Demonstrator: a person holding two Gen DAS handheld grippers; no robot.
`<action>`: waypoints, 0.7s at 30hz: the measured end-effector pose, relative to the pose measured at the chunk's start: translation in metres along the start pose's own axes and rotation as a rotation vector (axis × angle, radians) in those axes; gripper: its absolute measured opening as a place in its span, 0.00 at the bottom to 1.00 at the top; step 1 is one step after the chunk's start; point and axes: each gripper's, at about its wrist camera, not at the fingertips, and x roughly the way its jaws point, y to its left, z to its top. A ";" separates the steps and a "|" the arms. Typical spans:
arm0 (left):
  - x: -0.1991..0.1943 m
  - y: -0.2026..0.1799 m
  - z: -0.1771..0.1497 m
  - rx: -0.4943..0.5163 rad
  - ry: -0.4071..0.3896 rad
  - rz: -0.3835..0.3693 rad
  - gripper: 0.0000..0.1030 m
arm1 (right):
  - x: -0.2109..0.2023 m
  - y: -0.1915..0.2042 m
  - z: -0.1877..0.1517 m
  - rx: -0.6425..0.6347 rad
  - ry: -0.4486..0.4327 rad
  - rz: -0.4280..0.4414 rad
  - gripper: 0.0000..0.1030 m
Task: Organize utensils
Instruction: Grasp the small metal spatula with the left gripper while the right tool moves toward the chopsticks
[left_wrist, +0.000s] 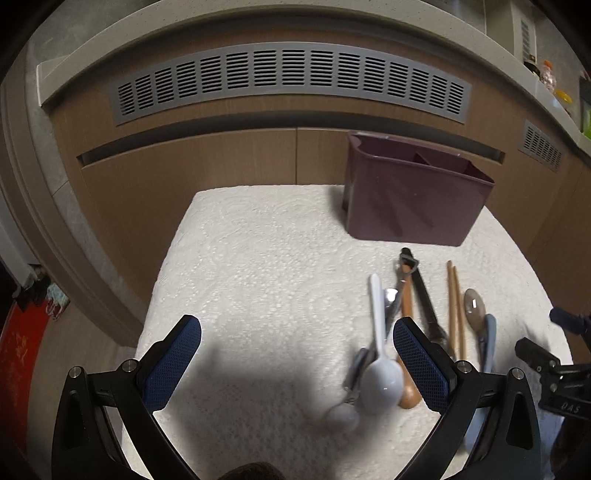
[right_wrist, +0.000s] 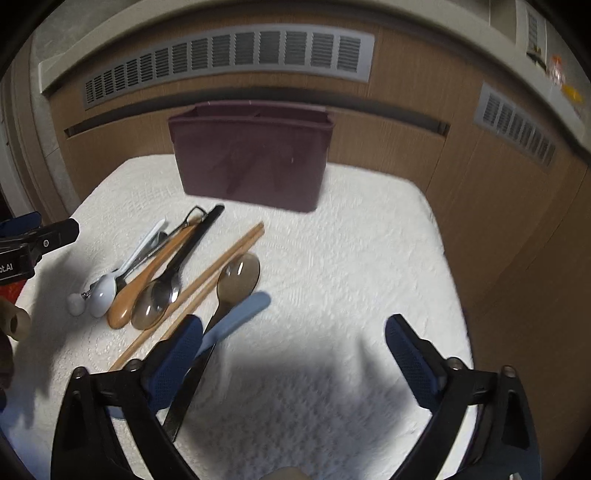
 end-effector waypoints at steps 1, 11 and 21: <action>0.000 0.005 -0.001 -0.010 -0.002 -0.002 1.00 | 0.002 0.001 -0.002 0.018 0.022 0.017 0.69; -0.007 0.027 -0.010 -0.026 -0.060 0.022 1.00 | 0.021 0.048 0.010 -0.026 0.106 0.161 0.24; -0.009 0.035 -0.012 -0.061 -0.056 -0.034 1.00 | 0.059 0.060 0.029 -0.014 0.188 0.153 0.23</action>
